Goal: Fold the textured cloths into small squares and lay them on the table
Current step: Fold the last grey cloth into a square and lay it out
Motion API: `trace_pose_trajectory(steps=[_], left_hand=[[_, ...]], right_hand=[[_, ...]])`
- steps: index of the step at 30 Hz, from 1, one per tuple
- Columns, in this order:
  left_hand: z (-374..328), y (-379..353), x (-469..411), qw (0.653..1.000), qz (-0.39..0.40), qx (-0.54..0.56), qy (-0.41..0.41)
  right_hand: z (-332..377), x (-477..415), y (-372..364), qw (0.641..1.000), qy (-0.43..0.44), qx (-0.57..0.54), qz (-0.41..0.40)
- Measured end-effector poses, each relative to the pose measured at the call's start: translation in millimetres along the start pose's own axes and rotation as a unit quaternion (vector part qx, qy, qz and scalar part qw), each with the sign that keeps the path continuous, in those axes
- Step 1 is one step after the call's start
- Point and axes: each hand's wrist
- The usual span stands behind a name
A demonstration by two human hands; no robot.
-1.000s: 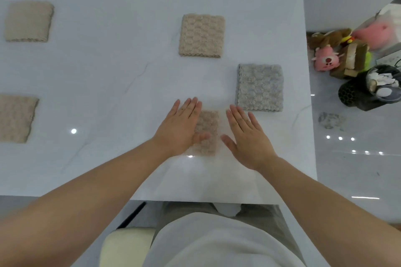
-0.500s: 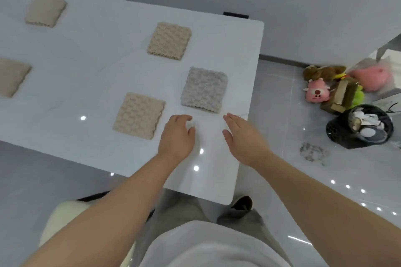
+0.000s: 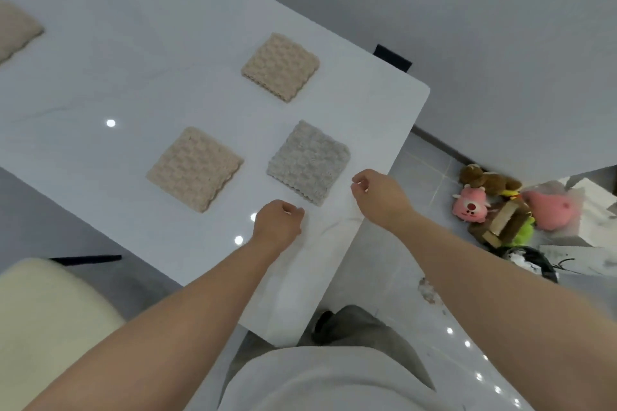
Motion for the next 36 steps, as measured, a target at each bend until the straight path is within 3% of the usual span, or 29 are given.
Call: trace_pose_trajectory(steps=[4, 10, 15, 24, 27, 29, 32, 34, 36], left_hand=[[-23, -21, -24, 0.981, -0.036, 0.168, 0.091], [-44, -46, -42, 0.936, -0.119, 0.288, 0.161], [-54, -65, -42, 0.931, -0.203, 0.229, 0.201], [-64, -73, -42, 0.928, -0.259, 0.13, 0.236], [-65, -74, -46, 0.932, -0.25, 0.104, 0.242], [-66, -74, -48, 0.934, -0.254, 0.085, 0.236], [-68, -78, -46, 0.941, -0.254, 0.068, 0.215], [-70, -82, -39, 0.947, -0.261, 0.028, 0.186], [-66, -87, -31, 0.933, -0.324, -0.129, 0.094]], right_hand=[[4, -57, 21, 0.992, -0.053, -0.106, 0.04], [14, -110, 32, 0.979, 0.014, -0.112, 0.172], [4, -119, 45, 0.952, -0.018, -0.105, 0.286], [1, -142, 57, 0.92, 0.006, -0.14, 0.366], [0, -149, 58, 0.917, -0.048, -0.19, 0.347], [-1, -151, 56, 0.936, -0.039, -0.159, 0.313], [-2, -148, 54, 0.962, 0.092, 0.042, 0.255], [-3, -143, 55, 0.946, 0.194, 0.171, 0.194], [-6, -142, 57, 0.906, 0.324, 0.258, 0.086]])
Point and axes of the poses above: each hand's wrist, its own x-axis away from the middle knuckle, its own y-axis out of the back of the hand, z = x × y, and after that the axes turned 4 degrees about z, right-handed
